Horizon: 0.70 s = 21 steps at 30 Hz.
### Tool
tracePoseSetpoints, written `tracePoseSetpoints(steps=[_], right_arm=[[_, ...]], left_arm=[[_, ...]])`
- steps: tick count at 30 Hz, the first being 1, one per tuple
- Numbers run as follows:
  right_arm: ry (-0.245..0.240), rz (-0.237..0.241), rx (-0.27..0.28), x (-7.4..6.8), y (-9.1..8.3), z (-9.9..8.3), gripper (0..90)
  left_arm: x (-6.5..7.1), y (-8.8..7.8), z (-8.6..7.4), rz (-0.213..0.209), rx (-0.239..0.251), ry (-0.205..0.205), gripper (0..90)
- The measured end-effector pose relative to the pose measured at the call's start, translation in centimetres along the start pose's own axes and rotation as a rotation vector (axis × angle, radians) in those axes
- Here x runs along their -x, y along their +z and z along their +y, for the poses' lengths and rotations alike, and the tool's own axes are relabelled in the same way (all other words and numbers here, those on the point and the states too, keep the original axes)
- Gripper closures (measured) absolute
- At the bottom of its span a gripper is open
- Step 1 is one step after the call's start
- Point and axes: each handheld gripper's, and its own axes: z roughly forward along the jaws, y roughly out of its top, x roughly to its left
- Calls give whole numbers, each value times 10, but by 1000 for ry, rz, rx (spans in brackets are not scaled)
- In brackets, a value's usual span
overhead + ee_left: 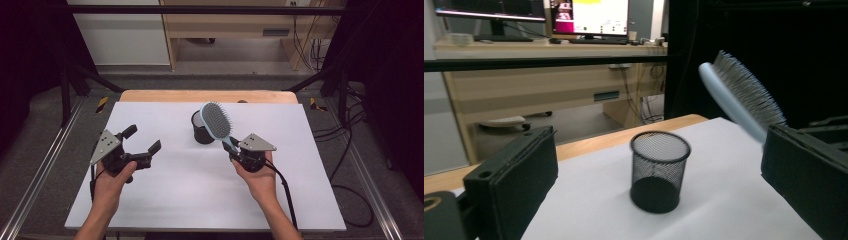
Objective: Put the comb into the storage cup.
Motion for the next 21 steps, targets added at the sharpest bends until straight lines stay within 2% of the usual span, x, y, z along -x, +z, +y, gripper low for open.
tracePoseSetpoints(steps=[2,5,6,11,16,21], right_arm=[[9,10,34,-5,5,1,696],[3,23,53,-11,9,2,696],[-2,26,58,-13,10,2,696],[-8,28,79,-17,11,3,696],[-6,33,95,-18,9,4,697],[-11,38,108,-20,7,4,696]], left_arm=[[9,12,5,-31,8,-4,16],[14,18,8,-48,11,-11,16],[21,25,10,-70,6,-14,16],[35,41,14,-112,-6,-32,16],[45,54,18,-131,-12,-60,16],[54,64,21,-145,-17,-60,17]])
